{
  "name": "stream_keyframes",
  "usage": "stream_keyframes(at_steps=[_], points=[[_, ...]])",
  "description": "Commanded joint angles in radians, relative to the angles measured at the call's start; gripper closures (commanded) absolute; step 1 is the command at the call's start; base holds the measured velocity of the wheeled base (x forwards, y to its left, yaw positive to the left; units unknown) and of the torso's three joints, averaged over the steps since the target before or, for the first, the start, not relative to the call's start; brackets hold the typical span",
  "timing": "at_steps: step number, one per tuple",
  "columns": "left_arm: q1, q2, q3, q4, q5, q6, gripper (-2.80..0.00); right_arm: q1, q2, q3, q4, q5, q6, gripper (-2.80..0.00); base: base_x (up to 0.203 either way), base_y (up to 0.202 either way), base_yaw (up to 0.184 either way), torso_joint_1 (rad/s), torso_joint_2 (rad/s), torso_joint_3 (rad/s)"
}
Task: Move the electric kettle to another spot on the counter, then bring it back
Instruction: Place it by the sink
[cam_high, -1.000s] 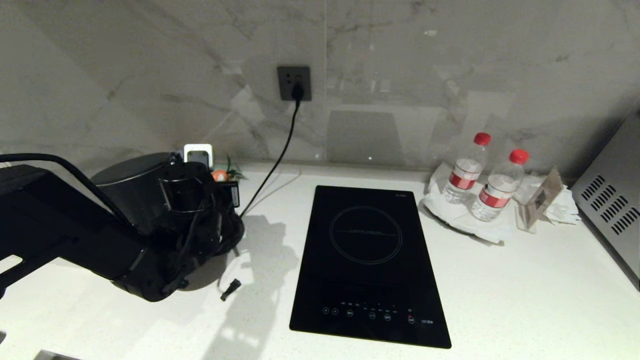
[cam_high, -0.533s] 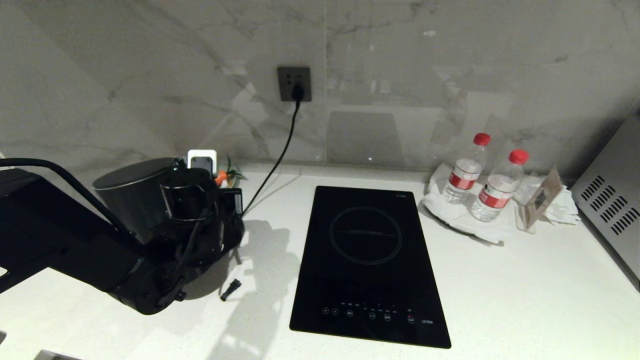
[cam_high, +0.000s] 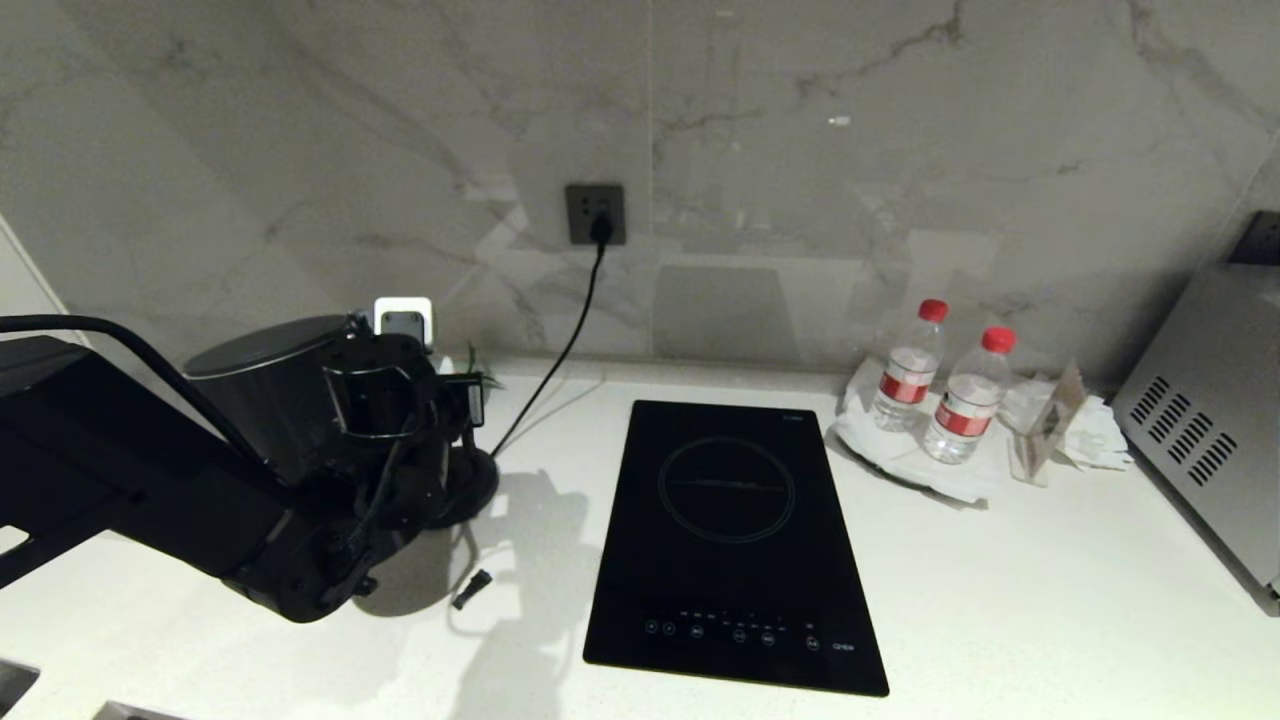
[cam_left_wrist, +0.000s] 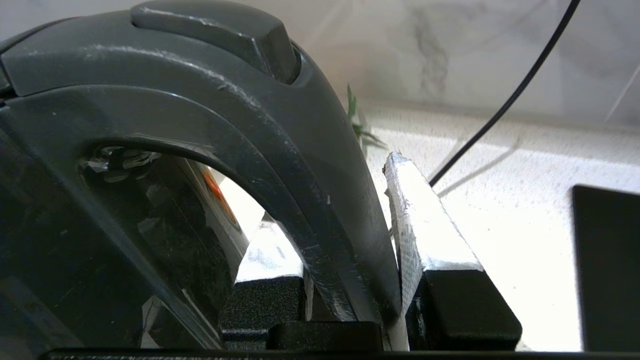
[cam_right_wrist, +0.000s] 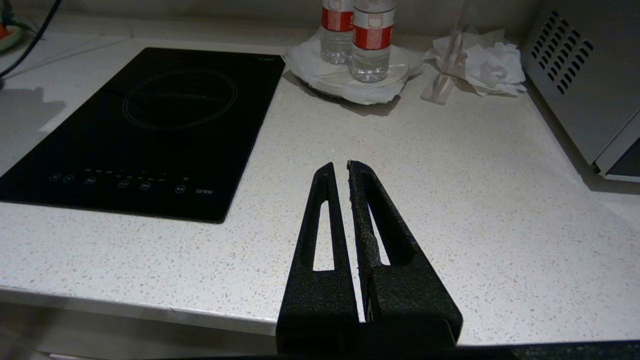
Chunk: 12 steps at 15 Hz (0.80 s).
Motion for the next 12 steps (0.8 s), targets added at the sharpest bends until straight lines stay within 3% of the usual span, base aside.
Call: stream_keyframes(at_steps=[1, 6, 12], points=[[0.001, 0.011, 0.0, -0.008, 0.005, 0.0, 0.0, 0.0, 0.001, 0.0, 0.0, 0.001, -0.001, 0.0, 0.0, 0.0, 0.0, -0.001, 0.01, 0.198], [0.004, 0.014, 0.004, -0.008, 0.005, -0.01, 0.0, 0.0, 0.001, 0.0, 0.0, 0.001, -0.001, 0.0, 0.0, 0.0, 0.0, 0.0, 0.0, 0.189], [0.007, 0.004, 0.022, -0.01, 0.003, -0.01, 0.0, 0.0, 0.001, 0.0, 0.0, 0.001, -0.001, 0.0, 0.0, 0.0, 0.0, 0.0, 0.0, 0.026]])
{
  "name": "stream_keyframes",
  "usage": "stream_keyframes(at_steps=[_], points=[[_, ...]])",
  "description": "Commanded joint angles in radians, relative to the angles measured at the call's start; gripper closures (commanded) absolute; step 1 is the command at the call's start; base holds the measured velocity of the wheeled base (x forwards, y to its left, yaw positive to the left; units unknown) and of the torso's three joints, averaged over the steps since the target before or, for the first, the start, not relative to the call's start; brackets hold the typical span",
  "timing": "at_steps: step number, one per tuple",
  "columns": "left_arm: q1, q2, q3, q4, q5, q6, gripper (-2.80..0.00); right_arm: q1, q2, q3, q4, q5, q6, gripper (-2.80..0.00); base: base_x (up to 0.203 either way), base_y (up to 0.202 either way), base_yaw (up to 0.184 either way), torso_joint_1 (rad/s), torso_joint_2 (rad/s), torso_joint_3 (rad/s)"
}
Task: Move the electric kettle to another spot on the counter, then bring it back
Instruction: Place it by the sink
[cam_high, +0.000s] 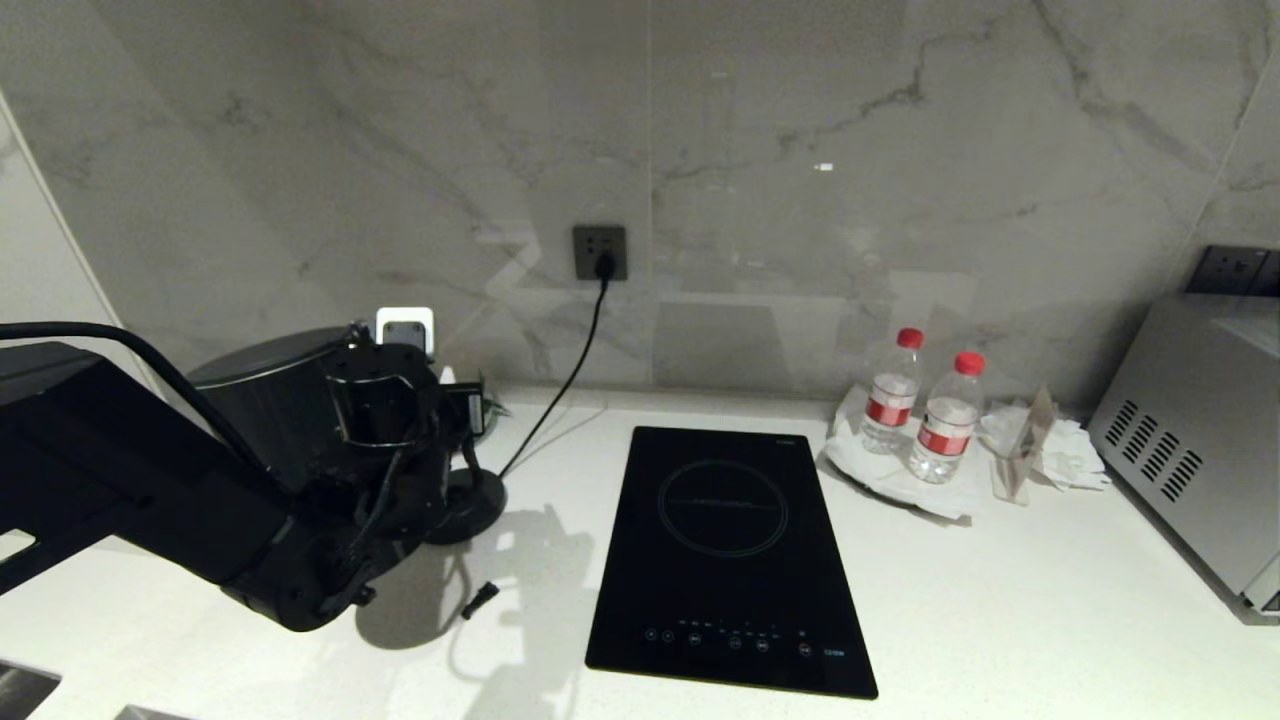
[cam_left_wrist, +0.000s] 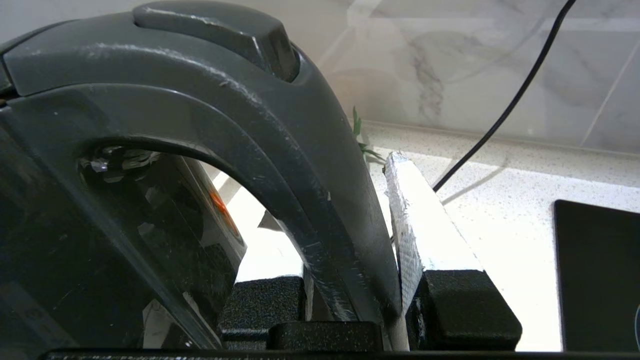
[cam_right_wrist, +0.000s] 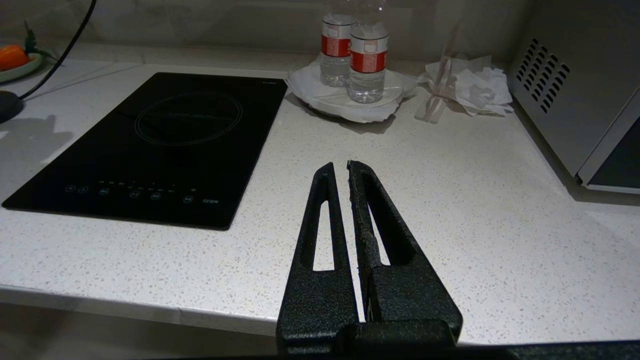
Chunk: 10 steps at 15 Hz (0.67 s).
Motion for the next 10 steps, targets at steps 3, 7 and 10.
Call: stream_keyframes(at_steps=[3, 7, 10], points=[[0.003, -0.001, 0.004, -0.007, 0.004, 0.001, 0.0, 0.0, 0.001, 0.0, 0.0, -0.001, 0.001, 0.0, 0.0, 0.0, 0.0, 0.0, 0.0, 0.0], [0.022, -0.011, 0.013, -0.007, 0.006, 0.001, 0.0, 0.0, 0.001, 0.0, 0.0, 0.001, -0.001, 0.0, 0.0, 0.0, 0.0, 0.0, 0.0, 0.0], [0.045, -0.021, 0.025, -0.007, 0.004, 0.001, 0.0, 0.0, 0.001, 0.0, 0.0, 0.001, -0.001, 0.0, 0.0, 0.0, 0.0, 0.0, 0.0, 0.0]])
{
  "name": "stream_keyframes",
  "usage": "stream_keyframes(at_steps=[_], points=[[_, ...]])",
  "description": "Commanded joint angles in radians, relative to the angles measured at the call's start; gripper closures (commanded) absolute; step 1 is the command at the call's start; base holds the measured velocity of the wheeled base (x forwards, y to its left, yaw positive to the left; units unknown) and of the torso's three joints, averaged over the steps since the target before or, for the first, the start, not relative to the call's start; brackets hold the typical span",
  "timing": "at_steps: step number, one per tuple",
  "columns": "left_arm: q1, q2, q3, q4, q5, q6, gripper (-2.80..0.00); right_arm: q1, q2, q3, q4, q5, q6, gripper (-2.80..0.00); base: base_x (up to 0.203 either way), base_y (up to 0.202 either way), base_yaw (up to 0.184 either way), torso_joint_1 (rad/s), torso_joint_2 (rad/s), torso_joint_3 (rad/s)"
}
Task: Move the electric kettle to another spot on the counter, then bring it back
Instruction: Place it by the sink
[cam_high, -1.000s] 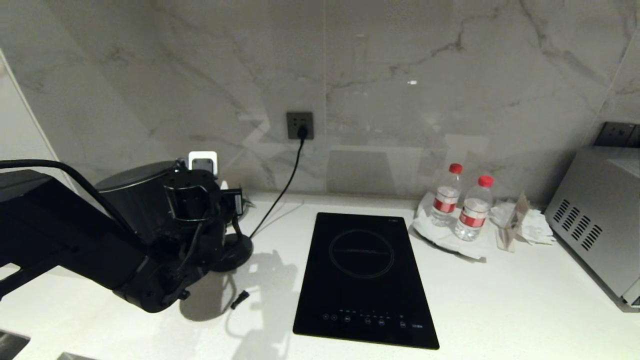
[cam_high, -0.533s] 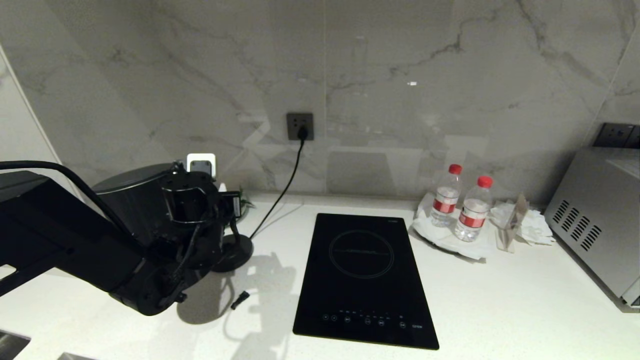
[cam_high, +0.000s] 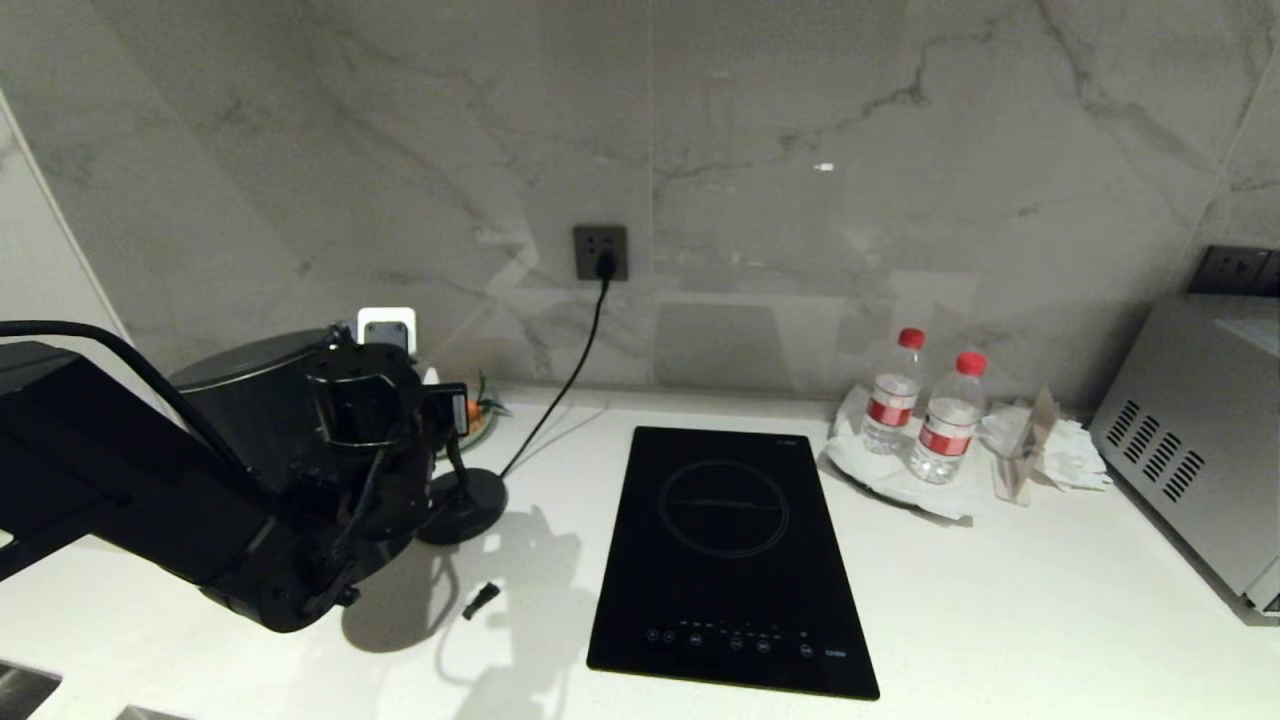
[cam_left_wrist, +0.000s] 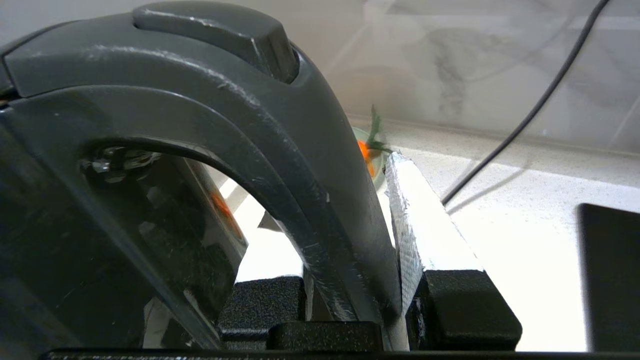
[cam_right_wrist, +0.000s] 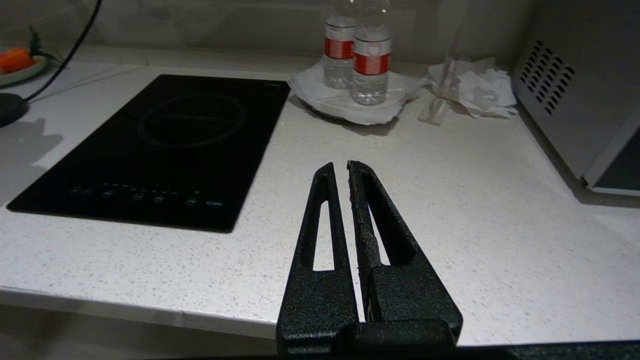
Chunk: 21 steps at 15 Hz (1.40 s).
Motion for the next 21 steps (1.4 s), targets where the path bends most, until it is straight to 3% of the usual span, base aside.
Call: stream_keyframes(at_steps=[1, 21], points=[[0.014, -0.007, 0.002, -0.006, 0.008, 0.001, 0.0, 0.0, 0.001, 0.0, 0.0, 0.001, -0.001, 0.0, 0.007, -0.014, 0.076, -0.002, 0.0, 0.005], [0.03, -0.005, 0.002, -0.008, 0.006, -0.001, 0.0, 0.0, 0.001, 0.0, 0.0, 0.001, 0.0, 0.0, -0.001, -0.007, 0.173, 0.002, 0.0, 0.001]])
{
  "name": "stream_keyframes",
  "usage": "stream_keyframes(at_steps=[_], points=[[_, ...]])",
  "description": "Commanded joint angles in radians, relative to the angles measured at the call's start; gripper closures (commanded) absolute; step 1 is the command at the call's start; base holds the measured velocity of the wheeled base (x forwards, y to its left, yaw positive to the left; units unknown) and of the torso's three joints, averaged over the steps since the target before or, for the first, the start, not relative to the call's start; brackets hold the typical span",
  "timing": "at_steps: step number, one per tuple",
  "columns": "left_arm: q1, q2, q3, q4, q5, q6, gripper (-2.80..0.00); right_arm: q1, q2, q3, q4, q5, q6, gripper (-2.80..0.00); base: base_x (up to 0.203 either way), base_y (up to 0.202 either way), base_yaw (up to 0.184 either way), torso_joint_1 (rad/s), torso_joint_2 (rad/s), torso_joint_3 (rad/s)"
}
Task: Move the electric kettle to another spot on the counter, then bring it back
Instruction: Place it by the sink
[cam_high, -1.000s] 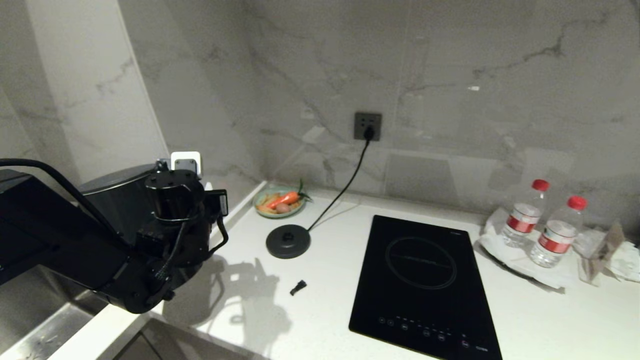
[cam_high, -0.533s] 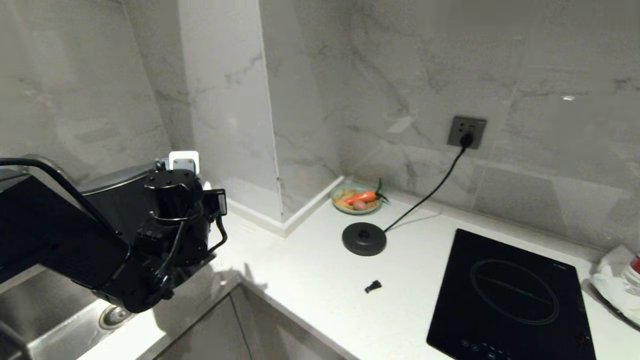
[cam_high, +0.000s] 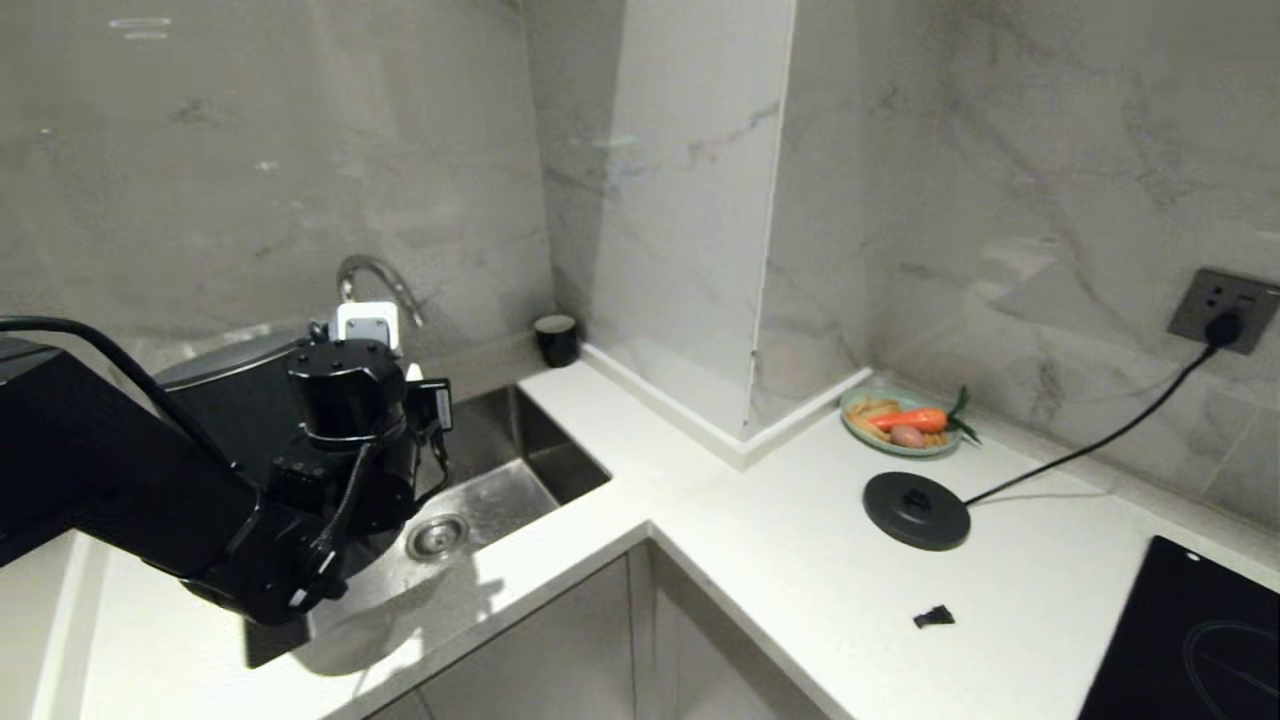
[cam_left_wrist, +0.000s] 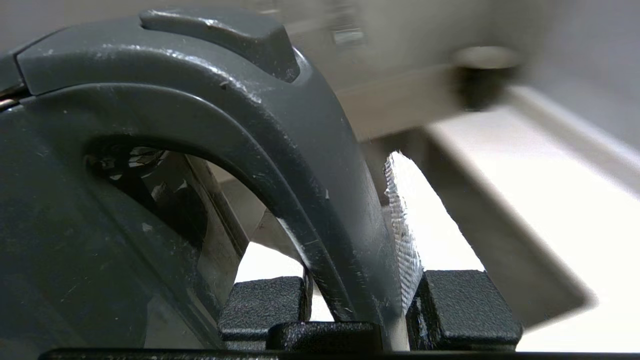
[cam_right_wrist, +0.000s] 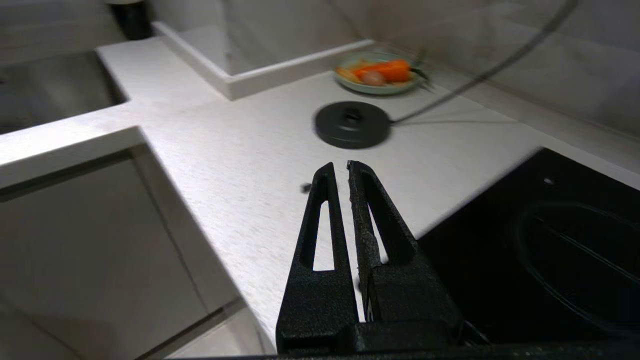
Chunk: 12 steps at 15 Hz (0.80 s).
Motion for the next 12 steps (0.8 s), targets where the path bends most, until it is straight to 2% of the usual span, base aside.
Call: stream_keyframes(at_steps=[1, 5, 12], points=[[0.0, 0.001, 0.001, -0.007, 0.004, 0.0, 0.0, 0.0, 0.001, 0.0, 0.0, -0.001, 0.0, 0.0, -0.003, -0.011, 0.175, 0.002, 0.0, 0.002], [0.045, 0.044, -0.001, -0.061, 0.004, 0.002, 0.0, 0.0, 0.001, 0.0, 0.0, -0.008, 0.006, 0.0, 0.0, -0.004, 0.149, 0.002, 0.0, 0.004], [0.072, 0.129, -0.042, -0.072, -0.005, 0.002, 0.0, 0.0, 0.001, 0.0, 0.0, -0.01, 0.012, 0.0, 0.0, 0.0, 0.0, 0.0, 0.0, 0.0]])
